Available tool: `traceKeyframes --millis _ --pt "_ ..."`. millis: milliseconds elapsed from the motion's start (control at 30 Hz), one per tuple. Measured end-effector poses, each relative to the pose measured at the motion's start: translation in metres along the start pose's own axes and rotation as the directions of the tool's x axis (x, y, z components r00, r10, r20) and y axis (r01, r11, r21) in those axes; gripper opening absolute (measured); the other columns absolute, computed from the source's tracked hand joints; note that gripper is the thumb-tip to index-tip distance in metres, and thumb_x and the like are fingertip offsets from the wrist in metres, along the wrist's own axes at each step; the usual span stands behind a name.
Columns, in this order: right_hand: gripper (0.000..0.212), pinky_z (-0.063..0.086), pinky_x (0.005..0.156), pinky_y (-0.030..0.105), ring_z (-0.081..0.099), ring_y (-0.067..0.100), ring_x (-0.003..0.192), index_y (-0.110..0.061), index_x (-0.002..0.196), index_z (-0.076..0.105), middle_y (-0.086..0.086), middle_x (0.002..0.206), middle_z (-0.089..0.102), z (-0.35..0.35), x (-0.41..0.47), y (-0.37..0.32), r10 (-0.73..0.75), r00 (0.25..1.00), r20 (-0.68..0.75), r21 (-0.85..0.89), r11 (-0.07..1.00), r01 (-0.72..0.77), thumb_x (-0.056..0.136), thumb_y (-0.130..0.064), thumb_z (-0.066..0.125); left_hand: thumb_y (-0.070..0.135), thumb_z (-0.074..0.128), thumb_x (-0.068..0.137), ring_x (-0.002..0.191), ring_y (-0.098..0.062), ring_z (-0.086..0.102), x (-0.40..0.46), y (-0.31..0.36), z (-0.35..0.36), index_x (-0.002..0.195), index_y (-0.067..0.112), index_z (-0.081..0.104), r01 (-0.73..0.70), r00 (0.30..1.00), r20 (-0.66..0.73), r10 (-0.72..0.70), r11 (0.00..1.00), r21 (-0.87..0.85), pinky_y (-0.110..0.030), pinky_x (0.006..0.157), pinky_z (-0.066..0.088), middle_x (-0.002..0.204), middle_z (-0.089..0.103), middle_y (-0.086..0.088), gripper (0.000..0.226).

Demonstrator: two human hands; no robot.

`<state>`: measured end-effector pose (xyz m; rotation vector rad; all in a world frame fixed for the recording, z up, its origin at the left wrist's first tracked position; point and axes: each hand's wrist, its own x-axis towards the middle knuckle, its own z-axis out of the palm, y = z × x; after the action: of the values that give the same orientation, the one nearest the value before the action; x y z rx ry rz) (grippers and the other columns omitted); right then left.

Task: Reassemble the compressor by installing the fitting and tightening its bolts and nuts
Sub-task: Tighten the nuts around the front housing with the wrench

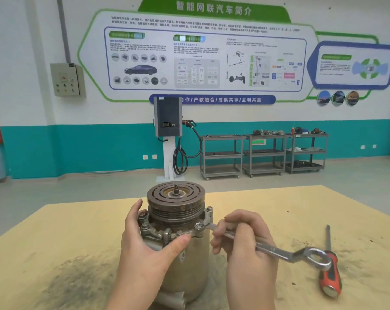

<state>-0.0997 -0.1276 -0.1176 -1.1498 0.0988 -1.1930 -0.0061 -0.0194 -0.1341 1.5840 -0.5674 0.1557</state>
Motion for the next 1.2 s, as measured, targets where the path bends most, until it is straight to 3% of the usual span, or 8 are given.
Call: traceKeyframes --millis 167,367,467,600,733,1000,1100,1200 --pt "0.029 0.042 0.039 0.026 0.053 0.021 0.042 -0.014 0.088 0.054 0.014 0.057 0.063 -0.009 0.027 -0.014 -0.008 0.999 -0.046 0.056 0.998 0.01 0.098 0.002 0.033 0.049 0.089 0.052 0.141 -0.017 0.029 -0.003 -0.002 0.011 0.154 0.034 0.008 -0.02 0.999 -0.029 0.025 0.982 0.187 -0.04 0.118 0.025 0.154 0.026 0.005 0.131" --pt "0.021 0.027 0.035 0.023 0.036 0.018 0.033 -0.008 0.098 0.051 0.006 0.047 0.051 -0.018 0.089 0.003 0.292 0.951 -0.105 0.124 0.952 -0.279 0.096 -0.004 0.031 0.042 0.088 0.058 0.133 -0.013 0.044 0.016 -0.014 -0.007 0.154 0.036 0.009 0.064 0.996 0.061 -0.07 0.992 0.105 -0.031 0.111 0.031 0.149 0.043 0.007 0.125" --pt "0.02 0.027 0.034 0.022 0.035 0.016 0.032 -0.008 0.1 0.053 0.005 0.047 0.049 -0.015 0.098 0.015 0.347 0.937 -0.05 0.155 0.929 -0.336 0.098 -0.007 0.033 0.053 0.081 0.045 0.135 -0.008 0.038 0.025 -0.022 -0.021 0.154 0.036 0.015 0.08 0.99 0.12 -0.077 0.997 -0.023 -0.027 0.109 0.031 0.151 0.038 0.01 0.128" --pt "0.019 0.027 0.033 0.02 0.034 0.016 0.032 -0.008 0.1 0.054 0.006 0.047 0.048 -0.011 0.101 0.028 0.395 0.919 0.002 0.183 0.903 -0.389 0.098 -0.007 0.034 0.07 0.082 0.037 0.136 -0.013 0.04 0.031 -0.028 -0.031 0.144 0.042 0.026 0.064 0.993 0.103 -0.057 0.996 -0.063 -0.041 0.115 0.032 0.143 0.039 0.018 0.124" --pt "0.019 0.025 0.034 0.019 0.032 0.015 0.033 -0.006 0.098 0.053 0.005 0.047 0.048 -0.012 0.109 0.033 0.418 0.907 0.046 0.193 0.887 -0.418 0.097 -0.005 0.034 0.079 0.073 0.012 0.137 -0.015 0.035 0.027 -0.022 -0.019 0.15 0.034 0.022 0.042 0.987 0.152 -0.048 0.998 0.045 -0.044 0.116 0.03 0.137 0.034 0.015 0.154" --pt "0.013 0.033 0.033 0.021 0.039 0.014 0.037 -0.004 0.106 0.051 0.006 0.055 0.05 -0.018 0.116 0.029 0.628 0.731 0.267 0.153 0.721 -0.676 0.097 -0.006 0.042 0.076 0.06 0.03 0.136 -0.009 0.019 0.019 -0.013 0.0 0.154 0.023 0.019 0.032 0.999 -0.042 -0.022 0.967 0.254 -0.035 0.115 0.022 0.147 0.032 0.003 0.141" --pt "0.013 0.032 0.033 0.02 0.038 0.013 0.037 -0.004 0.105 0.051 0.004 0.053 0.049 -0.021 0.104 0.029 0.597 0.775 0.208 0.212 0.746 -0.632 0.098 -0.005 0.04 0.055 0.085 0.048 0.135 -0.01 0.021 0.02 -0.018 0.003 0.152 0.02 0.023 0.023 0.996 -0.087 0.0 0.964 0.264 -0.035 0.114 0.023 0.146 0.034 0.0 0.126" --pt "0.017 0.031 0.035 0.02 0.038 0.014 0.037 -0.008 0.098 0.051 0.005 0.054 0.053 -0.024 0.077 0.033 0.38 0.924 0.052 0.261 0.887 -0.38 0.098 -0.002 0.035 0.054 0.084 0.05 0.135 -0.013 0.022 0.021 -0.021 0.003 0.151 0.017 0.026 0.009 0.995 -0.095 0.02 0.955 0.295 -0.036 0.114 0.024 0.144 0.036 -0.003 0.122"
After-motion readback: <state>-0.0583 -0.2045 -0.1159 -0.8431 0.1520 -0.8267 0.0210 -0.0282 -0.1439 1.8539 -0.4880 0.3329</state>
